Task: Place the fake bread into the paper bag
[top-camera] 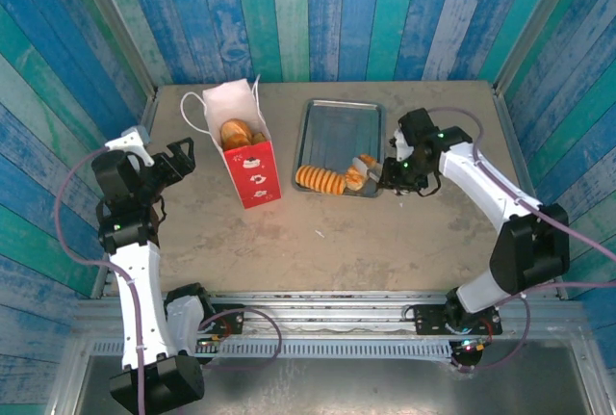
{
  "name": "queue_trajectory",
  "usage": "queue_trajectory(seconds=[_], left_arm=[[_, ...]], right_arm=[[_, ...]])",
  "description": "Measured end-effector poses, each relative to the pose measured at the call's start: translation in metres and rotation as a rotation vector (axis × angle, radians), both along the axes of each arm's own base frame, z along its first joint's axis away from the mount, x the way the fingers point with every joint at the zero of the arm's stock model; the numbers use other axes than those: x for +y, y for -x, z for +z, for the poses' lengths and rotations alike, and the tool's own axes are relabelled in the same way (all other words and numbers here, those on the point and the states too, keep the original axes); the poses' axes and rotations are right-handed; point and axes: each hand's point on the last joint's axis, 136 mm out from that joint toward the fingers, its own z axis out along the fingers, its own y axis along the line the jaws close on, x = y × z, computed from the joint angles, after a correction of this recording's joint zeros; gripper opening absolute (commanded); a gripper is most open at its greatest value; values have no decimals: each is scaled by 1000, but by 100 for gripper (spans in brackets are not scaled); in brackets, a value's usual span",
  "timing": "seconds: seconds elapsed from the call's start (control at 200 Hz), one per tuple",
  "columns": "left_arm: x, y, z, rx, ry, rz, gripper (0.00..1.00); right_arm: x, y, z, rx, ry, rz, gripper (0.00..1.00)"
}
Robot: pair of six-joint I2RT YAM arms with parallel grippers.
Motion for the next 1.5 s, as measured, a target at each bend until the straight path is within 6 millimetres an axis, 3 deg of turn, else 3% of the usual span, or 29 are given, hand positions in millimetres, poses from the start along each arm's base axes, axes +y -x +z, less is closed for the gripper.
queue_trajectory(seconds=[0.436,0.686,0.791,0.952,1.102,1.332,1.503], left_arm=[[0,0,0,0,-5,-1,94],[0,0,-1,1,-8,-2,94],[0,0,-1,2,-10,-3,94],[0,-1,-2,10,6,2,94],[1,-6,11,-2,57,11,94],[2,-15,60,-80,87,15,94],[4,-23,93,-121,67,5,99]], right_arm=[[22,-24,1,-20,59,70,45],[29,-22,-15,18,136,112,44],[29,-20,-21,32,169,124,40],[27,-25,-16,7,200,126,26],[21,-28,-10,-20,226,119,18],[15,-29,25,-127,217,97,15],[19,-32,85,-298,138,79,15]])
